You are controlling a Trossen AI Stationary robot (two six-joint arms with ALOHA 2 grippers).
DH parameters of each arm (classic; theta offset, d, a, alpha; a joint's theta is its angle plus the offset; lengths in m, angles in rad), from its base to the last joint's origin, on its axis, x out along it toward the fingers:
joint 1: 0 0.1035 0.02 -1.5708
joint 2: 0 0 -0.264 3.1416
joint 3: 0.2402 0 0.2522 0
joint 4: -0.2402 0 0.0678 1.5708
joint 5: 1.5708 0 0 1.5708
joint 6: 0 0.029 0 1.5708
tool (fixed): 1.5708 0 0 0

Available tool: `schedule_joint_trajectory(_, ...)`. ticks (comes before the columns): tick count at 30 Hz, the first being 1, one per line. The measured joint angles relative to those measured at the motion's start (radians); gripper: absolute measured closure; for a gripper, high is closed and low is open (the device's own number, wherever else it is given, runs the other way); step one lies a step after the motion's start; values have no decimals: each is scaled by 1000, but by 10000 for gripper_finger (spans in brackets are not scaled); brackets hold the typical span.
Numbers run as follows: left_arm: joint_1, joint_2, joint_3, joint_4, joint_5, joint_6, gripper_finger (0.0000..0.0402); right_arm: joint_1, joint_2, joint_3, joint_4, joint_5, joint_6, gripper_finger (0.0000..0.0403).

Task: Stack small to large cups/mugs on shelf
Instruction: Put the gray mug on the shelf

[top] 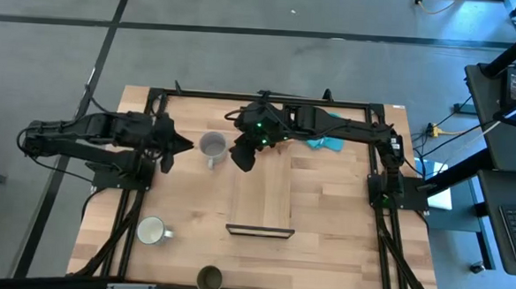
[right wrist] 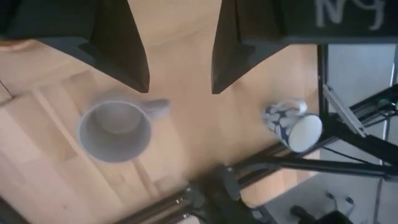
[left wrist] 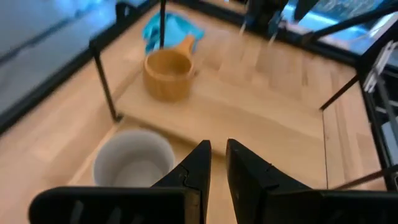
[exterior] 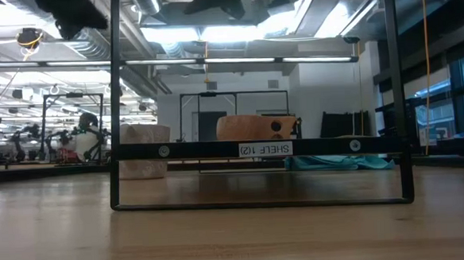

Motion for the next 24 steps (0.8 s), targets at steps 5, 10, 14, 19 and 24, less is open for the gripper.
schedule_joint_trajectory(5,0,-1,0,18,-9,32,357,-2,0,0,4,7,0,228)
schedule_joint_trajectory(10,0,-1,0,18,-9,33,357,-1,0,0,4,8,0,228)
schedule_joint_trajectory(14,0,-1,0,17,-17,33,357,-1,0,0,4,8,0,228)
schedule_joint_trajectory(19,0,-1,0,17,-33,33,357,-1,1,0,4,8,0,228)
schedule_joint_trajectory(24,0,-1,0,17,-34,29,357,-1,1,0,4,8,0,228)
